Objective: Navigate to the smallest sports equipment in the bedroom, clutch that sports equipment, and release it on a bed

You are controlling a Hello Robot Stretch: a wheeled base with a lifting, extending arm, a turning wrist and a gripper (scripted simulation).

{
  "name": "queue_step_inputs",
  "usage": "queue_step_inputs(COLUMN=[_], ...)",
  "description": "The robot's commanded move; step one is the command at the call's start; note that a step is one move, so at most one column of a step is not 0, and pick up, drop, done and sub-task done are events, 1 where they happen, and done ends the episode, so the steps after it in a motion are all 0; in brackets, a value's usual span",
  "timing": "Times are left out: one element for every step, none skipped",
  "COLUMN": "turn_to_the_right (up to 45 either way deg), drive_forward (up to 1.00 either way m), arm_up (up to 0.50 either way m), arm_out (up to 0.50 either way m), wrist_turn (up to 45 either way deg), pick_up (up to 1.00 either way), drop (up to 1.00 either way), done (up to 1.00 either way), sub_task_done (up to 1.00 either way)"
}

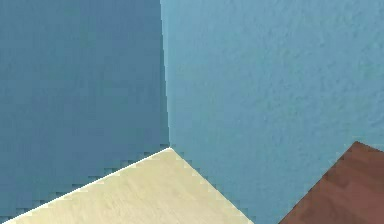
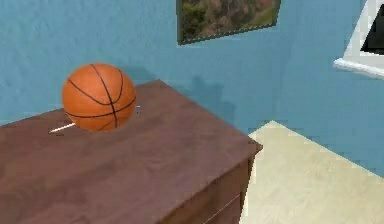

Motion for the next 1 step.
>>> queue_step_inputs(turn_to_the_right=[-18.0], drive_forward=[0.0], arm_up=[0.0], arm_out=[0.0], wrist_turn=[0.0], pick_up=[0.0], drop=[0.0], done=[0.0], sub_task_done=[0.0])
